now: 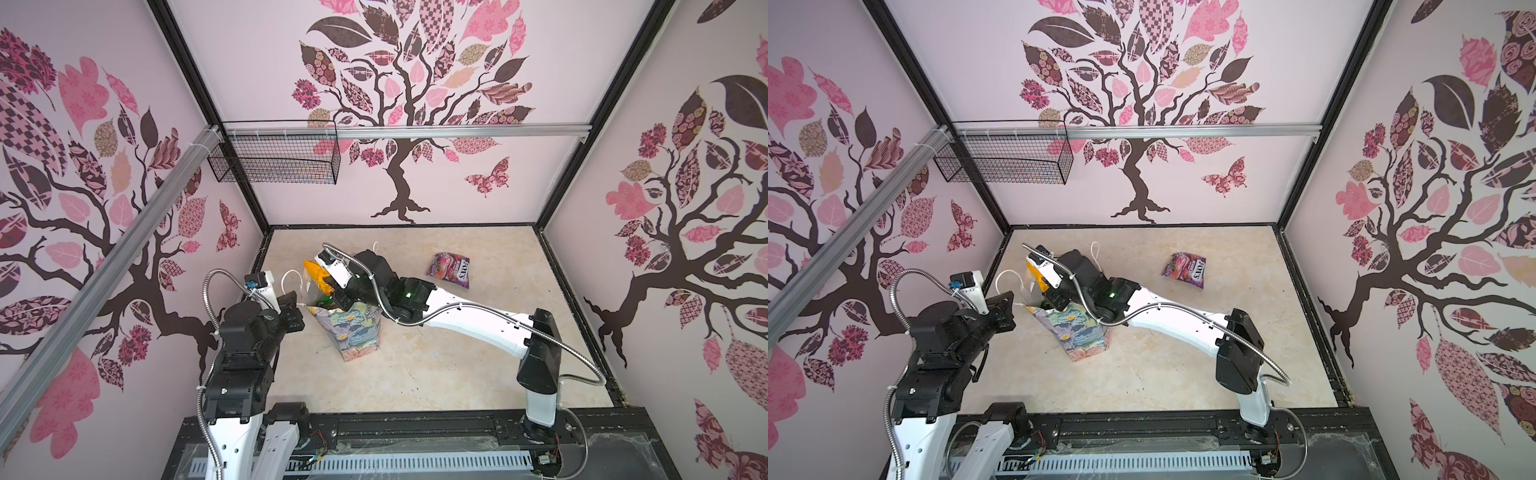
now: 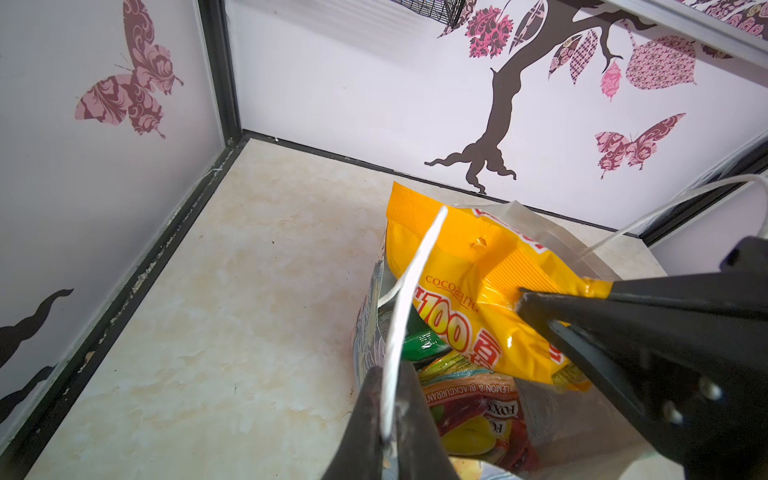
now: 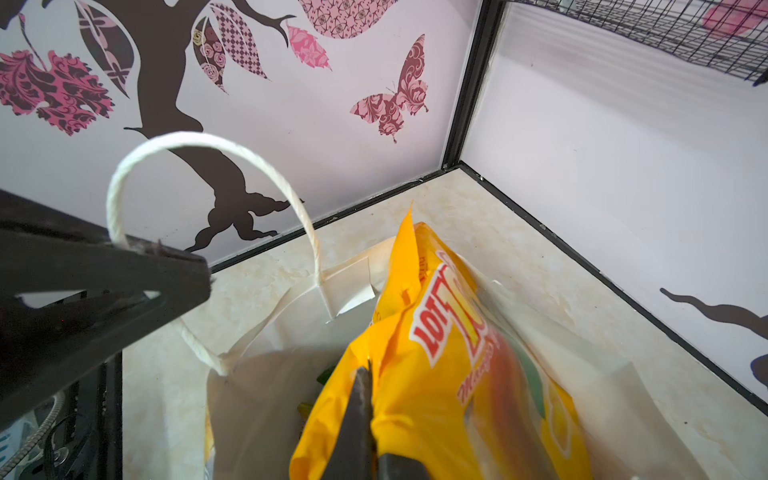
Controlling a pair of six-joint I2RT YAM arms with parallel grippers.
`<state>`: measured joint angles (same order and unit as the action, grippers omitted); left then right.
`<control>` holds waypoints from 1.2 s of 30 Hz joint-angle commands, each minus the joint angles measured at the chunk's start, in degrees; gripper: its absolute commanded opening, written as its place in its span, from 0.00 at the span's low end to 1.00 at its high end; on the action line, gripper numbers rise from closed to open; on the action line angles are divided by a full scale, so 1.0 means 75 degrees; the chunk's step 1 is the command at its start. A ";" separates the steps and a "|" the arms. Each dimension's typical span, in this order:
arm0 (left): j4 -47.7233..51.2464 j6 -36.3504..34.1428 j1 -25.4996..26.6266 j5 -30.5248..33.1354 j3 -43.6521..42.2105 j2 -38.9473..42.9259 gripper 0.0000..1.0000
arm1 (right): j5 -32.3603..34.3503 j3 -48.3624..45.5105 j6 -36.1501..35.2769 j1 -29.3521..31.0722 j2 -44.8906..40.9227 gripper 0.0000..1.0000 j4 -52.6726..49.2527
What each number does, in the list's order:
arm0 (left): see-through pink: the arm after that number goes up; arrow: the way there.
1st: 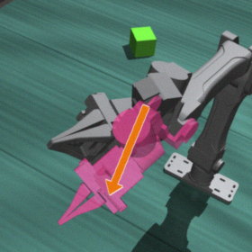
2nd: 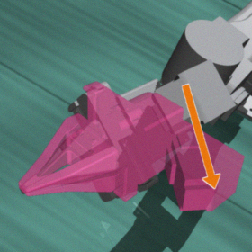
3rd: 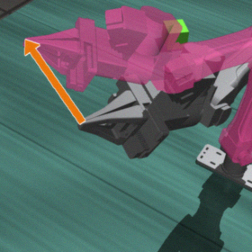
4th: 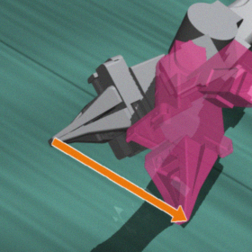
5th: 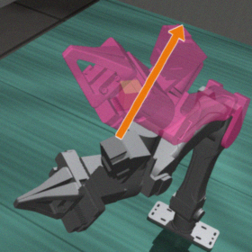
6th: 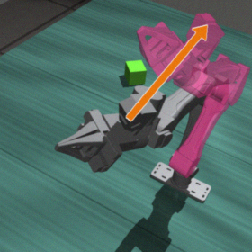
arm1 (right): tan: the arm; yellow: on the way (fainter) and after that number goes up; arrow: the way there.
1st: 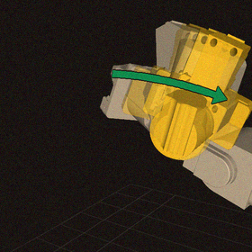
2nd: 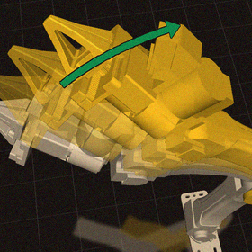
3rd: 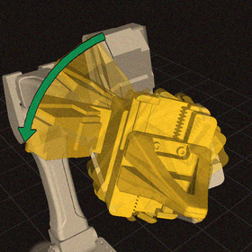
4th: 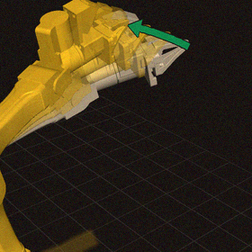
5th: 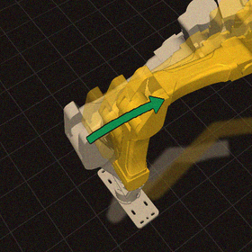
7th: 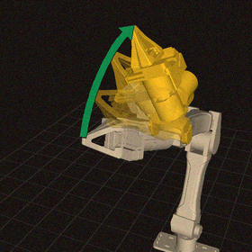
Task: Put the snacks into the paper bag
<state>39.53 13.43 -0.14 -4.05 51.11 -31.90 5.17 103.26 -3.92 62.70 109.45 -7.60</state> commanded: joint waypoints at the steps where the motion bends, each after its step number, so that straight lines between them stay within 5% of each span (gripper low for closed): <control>1: -0.0033 -0.0103 -0.0051 0.0094 -0.0012 0.0079 0.12 | 0.0131 -0.0108 -0.0169 -0.0039 -0.0786 0.00 0.0512; 9: -0.0035 -0.0092 -0.0050 0.0154 -0.0009 0.0070 0.11 | 0.0259 -0.0625 -0.0194 -0.0034 -0.1190 0.02 0.0530; 12: -0.0035 -0.0081 -0.0041 0.0150 -0.0013 0.0053 0.11 | 0.0204 -0.0757 -0.0210 -0.0038 -0.1325 0.15 0.0461; 16: -0.0043 -0.0080 -0.0047 0.0139 0.0001 0.0052 0.11 | -0.0336 -0.0545 -0.0098 -0.0025 -0.1422 0.48 -0.0050; 22: -0.0046 -0.0080 -0.0050 0.0141 0.0006 0.0025 0.11 | -0.0693 0.0255 0.0494 0.0025 -0.1606 0.52 -0.1259; 30: 0.0327 0.0037 -0.0041 0.0323 0.0373 -0.0056 0.12 | 0.0839 0.1277 0.1039 0.0083 -0.2116 0.53 -0.3286; 36: 0.0804 0.0175 -0.0051 0.0508 0.0806 -0.0129 0.12 | 0.2158 -0.0763 0.1546 0.0017 -0.3679 0.62 -0.2812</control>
<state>43.64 13.93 -0.14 -1.37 53.54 -32.84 15.00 101.97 5.13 63.20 86.26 -27.90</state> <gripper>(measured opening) 0.121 0.609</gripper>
